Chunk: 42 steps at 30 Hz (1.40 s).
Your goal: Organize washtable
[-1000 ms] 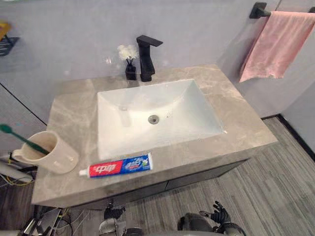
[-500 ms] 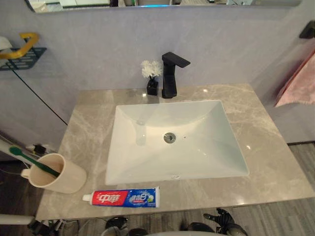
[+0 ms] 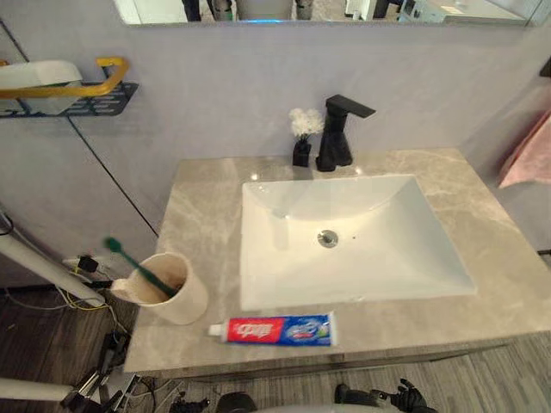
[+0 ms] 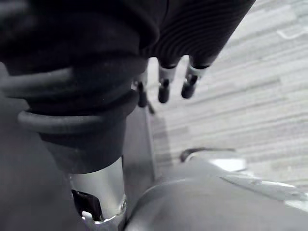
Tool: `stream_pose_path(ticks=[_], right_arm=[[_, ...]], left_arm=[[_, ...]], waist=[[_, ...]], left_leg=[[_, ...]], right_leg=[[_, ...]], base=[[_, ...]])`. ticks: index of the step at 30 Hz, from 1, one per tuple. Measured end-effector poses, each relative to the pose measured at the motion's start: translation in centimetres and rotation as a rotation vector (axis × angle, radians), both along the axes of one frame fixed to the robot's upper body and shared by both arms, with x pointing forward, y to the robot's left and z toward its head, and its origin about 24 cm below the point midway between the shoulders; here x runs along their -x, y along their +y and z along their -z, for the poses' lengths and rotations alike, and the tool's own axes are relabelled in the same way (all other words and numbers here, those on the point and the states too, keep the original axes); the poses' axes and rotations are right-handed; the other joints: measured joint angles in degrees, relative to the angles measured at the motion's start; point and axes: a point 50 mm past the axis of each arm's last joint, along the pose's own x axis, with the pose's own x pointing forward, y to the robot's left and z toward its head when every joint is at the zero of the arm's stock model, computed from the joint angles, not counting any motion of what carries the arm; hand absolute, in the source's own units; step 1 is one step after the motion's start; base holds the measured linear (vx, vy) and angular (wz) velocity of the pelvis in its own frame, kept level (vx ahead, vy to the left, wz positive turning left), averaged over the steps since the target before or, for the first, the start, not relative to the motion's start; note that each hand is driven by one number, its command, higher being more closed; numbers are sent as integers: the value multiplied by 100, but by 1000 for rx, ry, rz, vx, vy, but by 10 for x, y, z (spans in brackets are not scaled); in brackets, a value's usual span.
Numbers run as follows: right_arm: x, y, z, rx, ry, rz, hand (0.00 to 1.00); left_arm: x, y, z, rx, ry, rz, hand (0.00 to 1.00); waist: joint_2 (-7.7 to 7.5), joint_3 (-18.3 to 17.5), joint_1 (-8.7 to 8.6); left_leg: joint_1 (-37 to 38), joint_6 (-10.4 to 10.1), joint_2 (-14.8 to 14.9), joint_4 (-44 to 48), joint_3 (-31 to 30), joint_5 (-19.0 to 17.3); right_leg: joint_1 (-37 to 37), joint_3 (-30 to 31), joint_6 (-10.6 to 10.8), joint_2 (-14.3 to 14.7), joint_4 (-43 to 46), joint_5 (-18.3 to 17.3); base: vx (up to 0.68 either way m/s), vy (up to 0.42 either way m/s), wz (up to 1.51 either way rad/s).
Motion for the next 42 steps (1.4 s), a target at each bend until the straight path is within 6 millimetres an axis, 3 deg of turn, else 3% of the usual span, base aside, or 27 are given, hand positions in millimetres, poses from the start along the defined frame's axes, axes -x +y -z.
stream_pose_path(ticks=[2,3,4,5,7,9,11,12,13,17,20,24,26,28,29,33,37,40,42], right_arm=[[-3,5,1,-12,-4,-5,0],[-5,6,1,-14,0,-14,0],[-7,8,1,-14,2,-40,0],[-14,9,-1,-7,-8,-78,0],[-17,6,-2,-6,-15,-83,0],[-9,6,0,-18,3,-57,0],[-8,8,1,-30,7,-50,0],[-7,9,1,-42,9,-53,0],[-9,11,1,-46,3,-55,0],[-15,16,1,-55,-13,-59,0],[-20,13,-2,-41,-46,-69,0],[-19,6,-3,-35,-67,-3,0],[-14,1,-3,-45,-69,55,0],[-4,-8,-3,-34,-64,105,0],[2,-10,-3,-37,-50,134,0],[17,3,3,-77,-9,152,0],[23,6,4,-85,7,157,0],[24,9,5,-92,14,147,0],[21,9,6,-87,37,91,0]], left_arm=[[-8,4,-2,-24,-5,59,0],[-9,6,-3,-36,0,90,0],[-10,12,-4,-52,2,104,0],[-7,11,-3,-48,10,100,0],[-13,11,-4,-49,-3,103,0],[-15,16,-6,-64,-14,104,0],[-12,15,-6,-58,-9,96,0],[-9,14,-5,-42,-7,84,0],[-9,13,-4,-28,-12,79,0],[-4,8,-2,-7,-3,63,0],[0,5,-1,14,-1,49,0],[-1,4,-1,30,-8,33,0],[2,3,0,40,-13,-17,0],[4,-1,1,55,-12,-35,0],[3,-3,1,59,-19,-40,0],[1,4,0,37,-19,-18,0],[2,3,0,35,-14,-9,0],[3,5,0,27,-5,0,0],[9,3,3,32,39,31,0]], waist=[[-41,51,43],[-85,41,72],[-158,4,92],[-128,-20,159],[-60,20,52],[-49,12,75],[-74,-5,86],[-141,-57,126],[-174,-74,250],[-230,-71,234],[-138,16,220],[-108,161,204],[-149,237,200],[1,179,140],[54,97,64],[-96,-11,54],[-98,-47,51],[-162,-98,48],[-102,-104,44]], left_leg=[[-174,87,-107,-24,230,-306],[-305,209,-148,102,398,-381],[-425,262,-240,206,558,-385],[-479,481,-217,0,780,-297],[-405,815,-287,-332,904,-167],[-306,991,-465,-683,909,126],[-276,1074,-732,-1048,895,437],[-390,1085,-906,-1278,916,658],[-522,1056,-954,-1348,962,745],[-722,923,-978,-1451,994,1007],[-673,759,-712,-1739,887,1424],[-625,612,-585,-1865,861,1606],[-595,728,-523,-1058,920,1260],[-244,541,-436,-1212,975,1033],[-28,627,-634,-1970,979,1157],[436,732,-1021,-3111,911,1762],[921,741,-1117,-3857,854,2087],[1007,748,-1110,-3866,855,2100],[1245,679,-1085,-3904,983,2026]], right_leg=[[-82,10,-29,-145,-417,560],[-133,-32,-162,-180,-619,898],[-233,-85,-227,-230,-846,1442],[-269,-82,-335,-182,-1217,2065],[-375,-114,-311,-69,-16,1037],[-58,-154,-348,137,983,80],[264,-166,-315,190,1223,-419],[508,-189,-363,198,827,-582],[545,-205,-370,169,384,-593],[683,-221,-334,164,-397,-694],[717,-326,-569,490,-631,-430],[656,-416,-726,586,-545,-332],[686,-445,-742,495,-543,-316],[779,-514,-674,462,-602,-280],[794,-529,-560,382,-788,-161],[877,-647,-509,200,-1031,-35],[1040,-669,-478,204,-1063,-60],[1161,-675,-477,220,-1136,-60],[1461,-532,-498,309,-1385,-18]], base=[[-210,419,-14],[-255,424,-45],[-339,469,-76],[-290,355,-70],[-278,323,-22],[-230,244,14],[-212,115,17],[-196,35,-7],[-284,-81,-17],[-188,-117,-5],[-186,-232,2],[-88,-117,1],[-40,8,-2],[-9,117,18],[-9,157,16],[1,76,19],[5,24,5],[0,0,0],[0,0,0]])
